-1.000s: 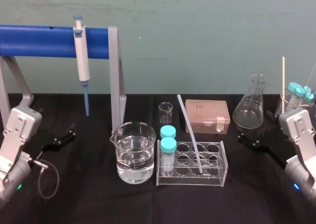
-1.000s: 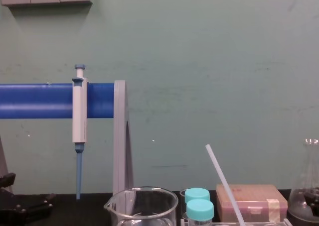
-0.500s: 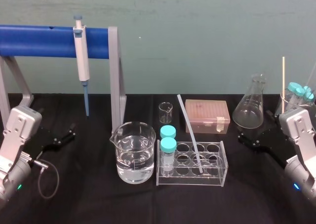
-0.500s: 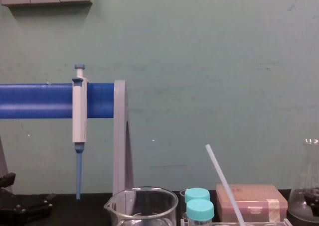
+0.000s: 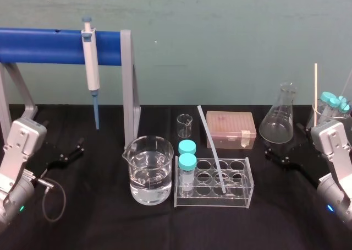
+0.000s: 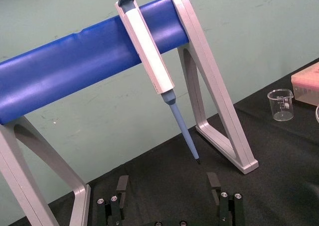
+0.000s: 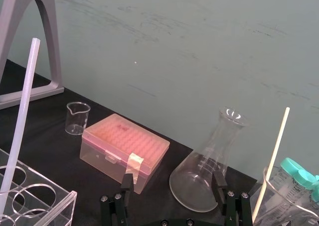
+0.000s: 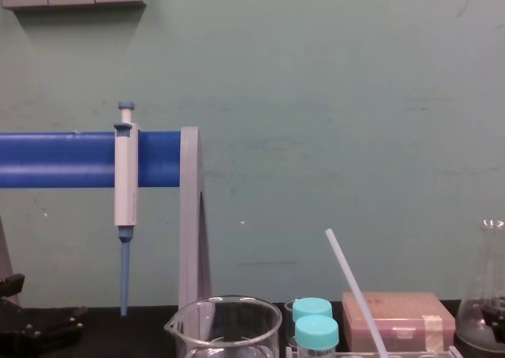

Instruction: Pick up the stirring rod with one hand, then place it down.

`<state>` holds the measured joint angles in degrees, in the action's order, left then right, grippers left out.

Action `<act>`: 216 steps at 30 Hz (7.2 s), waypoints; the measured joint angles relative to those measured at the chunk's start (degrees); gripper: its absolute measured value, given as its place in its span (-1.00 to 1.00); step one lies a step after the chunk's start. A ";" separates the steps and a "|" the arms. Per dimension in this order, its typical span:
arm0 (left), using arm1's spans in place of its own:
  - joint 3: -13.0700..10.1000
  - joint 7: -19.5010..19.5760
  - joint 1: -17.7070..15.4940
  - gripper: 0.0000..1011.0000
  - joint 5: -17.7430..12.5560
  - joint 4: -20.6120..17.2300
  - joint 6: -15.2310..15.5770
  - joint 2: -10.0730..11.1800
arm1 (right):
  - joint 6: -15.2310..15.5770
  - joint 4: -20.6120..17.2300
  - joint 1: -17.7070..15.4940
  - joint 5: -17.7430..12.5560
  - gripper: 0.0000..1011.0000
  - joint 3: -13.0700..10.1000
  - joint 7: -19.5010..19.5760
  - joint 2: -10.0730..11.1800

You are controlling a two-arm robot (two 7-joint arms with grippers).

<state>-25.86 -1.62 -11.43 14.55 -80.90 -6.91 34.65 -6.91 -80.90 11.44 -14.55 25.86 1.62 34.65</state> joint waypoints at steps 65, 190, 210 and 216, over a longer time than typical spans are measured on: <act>0.00 0.00 0.00 0.98 0.00 0.00 0.00 0.00 | 18.38 6.55 15.26 -13.71 0.98 1.59 -27.84 -11.51; 0.00 0.00 0.00 0.98 0.00 0.00 0.00 0.00 | -3.57 -5.83 3.46 -7.33 -0.86 -16.40 -22.99 -13.30; 0.00 0.00 0.00 0.98 0.00 0.00 0.00 0.00 | -2.76 -6.29 3.05 -6.65 -0.86 -16.70 -23.77 -13.60; 0.00 0.00 0.00 0.98 0.00 0.00 0.00 0.00 | -2.60 -6.07 3.29 -6.63 -0.86 -16.59 -24.01 -13.61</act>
<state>-25.86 -1.62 -11.43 14.55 -80.90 -6.91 34.65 -9.51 -86.97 14.72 -21.18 9.27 -22.39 21.03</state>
